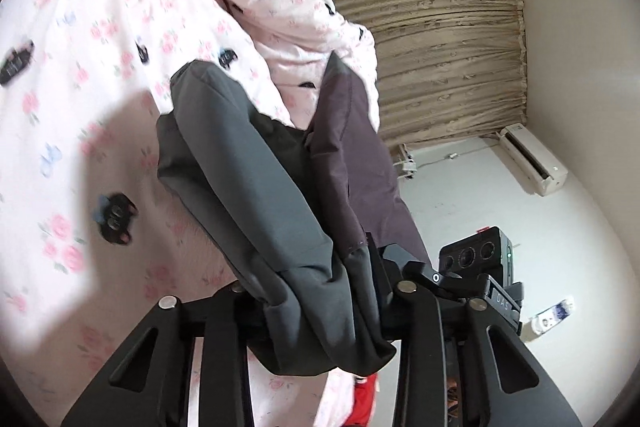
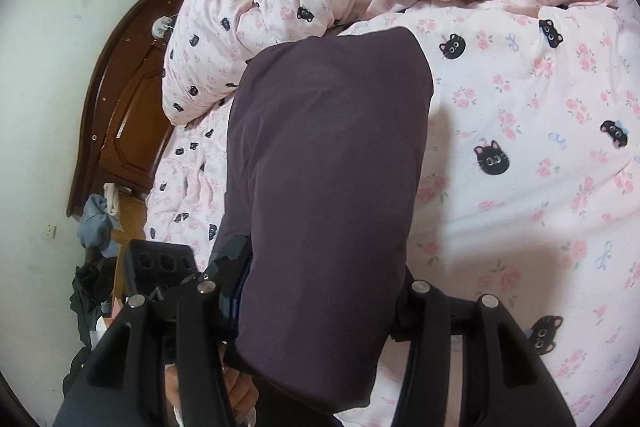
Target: Fold clothes
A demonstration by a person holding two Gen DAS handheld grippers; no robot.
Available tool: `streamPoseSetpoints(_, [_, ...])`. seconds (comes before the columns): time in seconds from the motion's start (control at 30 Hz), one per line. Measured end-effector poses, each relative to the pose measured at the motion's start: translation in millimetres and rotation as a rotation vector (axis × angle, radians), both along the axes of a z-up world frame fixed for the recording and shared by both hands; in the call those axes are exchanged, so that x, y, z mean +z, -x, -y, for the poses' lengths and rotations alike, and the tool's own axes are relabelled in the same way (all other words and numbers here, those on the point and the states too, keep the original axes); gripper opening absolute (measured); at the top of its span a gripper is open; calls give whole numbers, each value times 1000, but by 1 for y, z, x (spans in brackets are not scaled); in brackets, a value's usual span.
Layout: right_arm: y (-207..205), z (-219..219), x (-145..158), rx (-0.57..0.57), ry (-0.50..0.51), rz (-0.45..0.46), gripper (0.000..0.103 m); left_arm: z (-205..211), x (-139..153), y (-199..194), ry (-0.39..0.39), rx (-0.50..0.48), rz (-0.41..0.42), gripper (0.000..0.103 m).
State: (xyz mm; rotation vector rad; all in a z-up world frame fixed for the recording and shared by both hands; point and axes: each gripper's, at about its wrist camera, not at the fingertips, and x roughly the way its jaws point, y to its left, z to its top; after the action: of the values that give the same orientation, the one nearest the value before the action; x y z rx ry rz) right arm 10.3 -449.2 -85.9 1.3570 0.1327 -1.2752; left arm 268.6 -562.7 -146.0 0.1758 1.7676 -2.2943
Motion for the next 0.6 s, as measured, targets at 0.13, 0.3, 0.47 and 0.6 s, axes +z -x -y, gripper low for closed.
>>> streamPoseSetpoints(0.13, [-18,13,0,13,6,-22,53,3,0,-25,14,52,11,28])
streamPoseSetpoints(0.3, [-49,41,9,73,48,-51,53,16,12,-56,64,143,48,28])
streamPoseSetpoints(0.47, [-78,85,6,151,112,-27,53,40,24,-94,125,243,134,28])
streamPoseSetpoints(0.6, [-105,124,-9,228,149,15,53,58,20,-128,157,319,224,28])
